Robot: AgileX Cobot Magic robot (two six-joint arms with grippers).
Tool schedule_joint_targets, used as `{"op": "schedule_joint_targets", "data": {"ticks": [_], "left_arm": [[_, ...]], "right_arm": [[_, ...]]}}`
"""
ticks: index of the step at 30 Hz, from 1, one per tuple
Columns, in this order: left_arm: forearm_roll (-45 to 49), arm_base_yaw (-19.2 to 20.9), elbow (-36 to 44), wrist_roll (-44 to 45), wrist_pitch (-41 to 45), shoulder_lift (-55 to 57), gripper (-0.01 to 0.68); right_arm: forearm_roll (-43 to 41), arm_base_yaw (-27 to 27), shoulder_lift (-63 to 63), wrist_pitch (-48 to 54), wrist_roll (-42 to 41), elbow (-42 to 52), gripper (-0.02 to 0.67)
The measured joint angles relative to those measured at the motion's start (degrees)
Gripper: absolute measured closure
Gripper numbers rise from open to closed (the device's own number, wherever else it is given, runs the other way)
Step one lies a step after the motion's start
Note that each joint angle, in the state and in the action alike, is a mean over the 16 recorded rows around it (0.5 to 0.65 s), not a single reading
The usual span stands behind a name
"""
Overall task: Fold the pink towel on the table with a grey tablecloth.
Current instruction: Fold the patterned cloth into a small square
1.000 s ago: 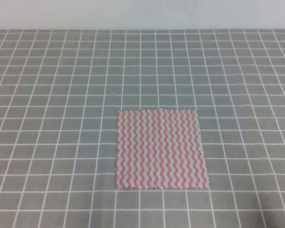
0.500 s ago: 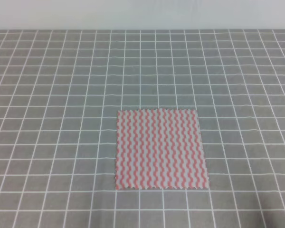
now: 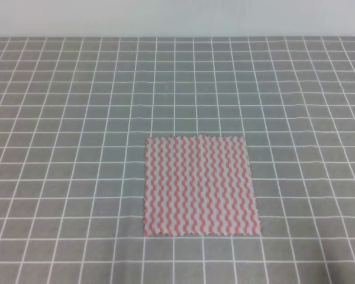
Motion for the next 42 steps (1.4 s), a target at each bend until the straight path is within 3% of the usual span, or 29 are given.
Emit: {"op": "schedule_joint_targets", "data": {"ticks": [6,13,17,22,35,42], "left_arm": [[-3.88,0.00,0.00,-7.37,-3.69,0.00,0.677],[-9.47,0.00,0.00,-16.09,-8.11,0.00,0.676],[-11.62,0.00,0.00,-18.27,-9.20,0.11,0.676],[-12.33,0.00,0.00,-18.53,-9.30,0.11,0.676],[-12.93,0.00,-6.28,-16.45,-2.47,8.01,0.676],[-19.06,0.00,-14.68,-7.19,5.04,20.95,0.676]], "right_arm": [[9.12,0.00,0.00,-2.72,0.10,0.00,0.666],[27.91,0.00,0.11,-6.97,-0.14,0.00,0.666],[38.10,0.00,0.11,-8.57,-1.24,0.00,0.666],[44.71,0.00,-0.10,-8.52,-2.66,0.00,0.666],[43.68,0.00,6.24,-0.02,-4.41,-5.72,0.666],[38.06,0.00,17.89,8.50,-4.45,-14.08,0.666]]}}
